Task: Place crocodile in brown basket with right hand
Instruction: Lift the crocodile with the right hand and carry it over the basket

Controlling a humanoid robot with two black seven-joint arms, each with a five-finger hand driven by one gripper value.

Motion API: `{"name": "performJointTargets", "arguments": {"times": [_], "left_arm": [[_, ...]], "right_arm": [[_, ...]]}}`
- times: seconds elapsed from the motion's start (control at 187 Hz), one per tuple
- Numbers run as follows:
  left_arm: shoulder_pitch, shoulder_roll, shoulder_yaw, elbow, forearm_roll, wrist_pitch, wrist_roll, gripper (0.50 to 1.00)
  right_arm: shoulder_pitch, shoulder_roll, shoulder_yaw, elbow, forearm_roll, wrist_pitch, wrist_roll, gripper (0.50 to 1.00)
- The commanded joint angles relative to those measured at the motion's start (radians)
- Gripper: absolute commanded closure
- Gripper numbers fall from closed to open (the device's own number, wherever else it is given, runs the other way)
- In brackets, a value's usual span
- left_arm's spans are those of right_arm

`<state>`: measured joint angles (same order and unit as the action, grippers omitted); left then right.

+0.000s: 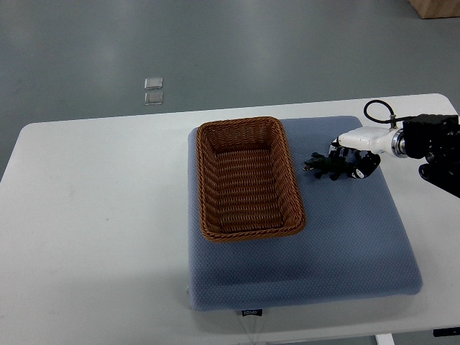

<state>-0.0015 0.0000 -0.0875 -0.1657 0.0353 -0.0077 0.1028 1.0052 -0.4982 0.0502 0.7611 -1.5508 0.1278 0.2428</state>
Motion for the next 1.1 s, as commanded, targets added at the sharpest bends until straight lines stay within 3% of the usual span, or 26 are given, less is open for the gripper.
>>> {"name": "performJointTargets", "arguments": {"times": [0.0, 0.102, 0.9, 1.093], "left_arm": [[0.0, 0.0, 0.0, 0.0, 0.0, 0.0, 0.0, 0.5], [0.0, 0.0, 0.0, 0.0, 0.0, 0.0, 0.0, 0.5], [0.0, 0.0, 0.0, 0.0, 0.0, 0.0, 0.0, 0.5], [0.0, 0.0, 0.0, 0.0, 0.0, 0.0, 0.0, 0.5]], "right_arm": [[0.0, 0.0, -0.001, 0.0, -0.002, -0.002, -0.011, 0.928], [0.003, -0.002, -0.003, 0.0, 0.0, 0.0, -0.011, 1.0], [0.029, -0.068, 0.073, -0.052, 0.029, 0.001, -0.013, 1.0], [0.099, -0.069, 0.077, -0.052, 0.052, 0.006, -0.013, 1.0]]}}
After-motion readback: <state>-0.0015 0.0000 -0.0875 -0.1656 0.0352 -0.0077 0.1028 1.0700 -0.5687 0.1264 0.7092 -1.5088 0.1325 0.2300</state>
